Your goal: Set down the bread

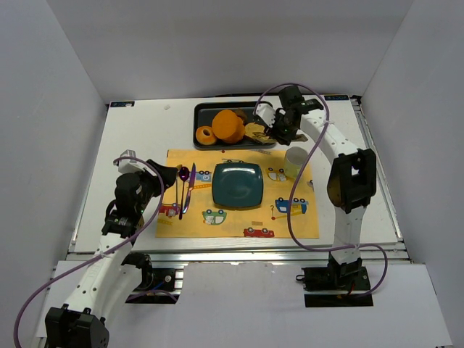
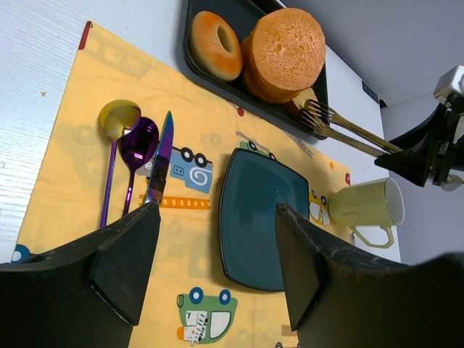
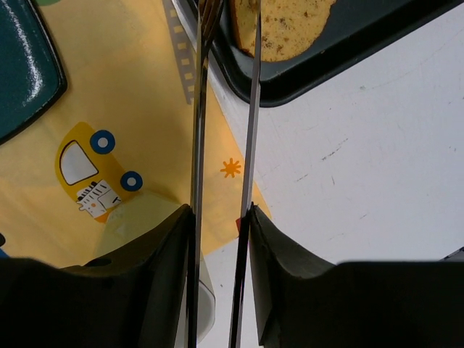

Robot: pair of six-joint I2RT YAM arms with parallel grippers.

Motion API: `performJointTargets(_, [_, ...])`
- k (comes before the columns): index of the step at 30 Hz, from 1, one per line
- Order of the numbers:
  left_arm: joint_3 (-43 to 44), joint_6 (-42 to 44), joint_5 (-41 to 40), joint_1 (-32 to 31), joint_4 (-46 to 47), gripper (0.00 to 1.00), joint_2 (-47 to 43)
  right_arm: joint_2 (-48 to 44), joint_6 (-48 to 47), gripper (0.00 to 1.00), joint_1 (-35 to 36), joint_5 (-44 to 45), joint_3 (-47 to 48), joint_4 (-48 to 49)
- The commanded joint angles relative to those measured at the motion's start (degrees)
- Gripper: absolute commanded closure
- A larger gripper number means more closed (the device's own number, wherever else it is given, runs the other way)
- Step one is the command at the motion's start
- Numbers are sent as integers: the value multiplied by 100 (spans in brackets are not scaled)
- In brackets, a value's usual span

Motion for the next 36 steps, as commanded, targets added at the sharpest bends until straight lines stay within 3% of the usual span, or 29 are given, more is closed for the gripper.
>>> performJointTargets(1, [9, 10, -31, -4, 80, 26, 3, 48, -201, 61, 81, 279, -140, 339])
performJointTargets(12, [35, -8, -22, -2, 194, 26, 82, -282, -66, 96, 94, 764, -450, 797])
performJointTargets(26, [113, 36, 32, -2, 356, 26, 305, -1647, 313, 100, 23, 470, -1102, 1339])
performJointTargets(33, [70, 45, -29, -2, 342, 26, 214, -3296, -429, 100, 60, -1442, -2776, 826])
performJointTargets(36, [46, 23, -3, -2, 408, 26, 252, -3780, -452, 100, 242, -1654, -3445, 504])
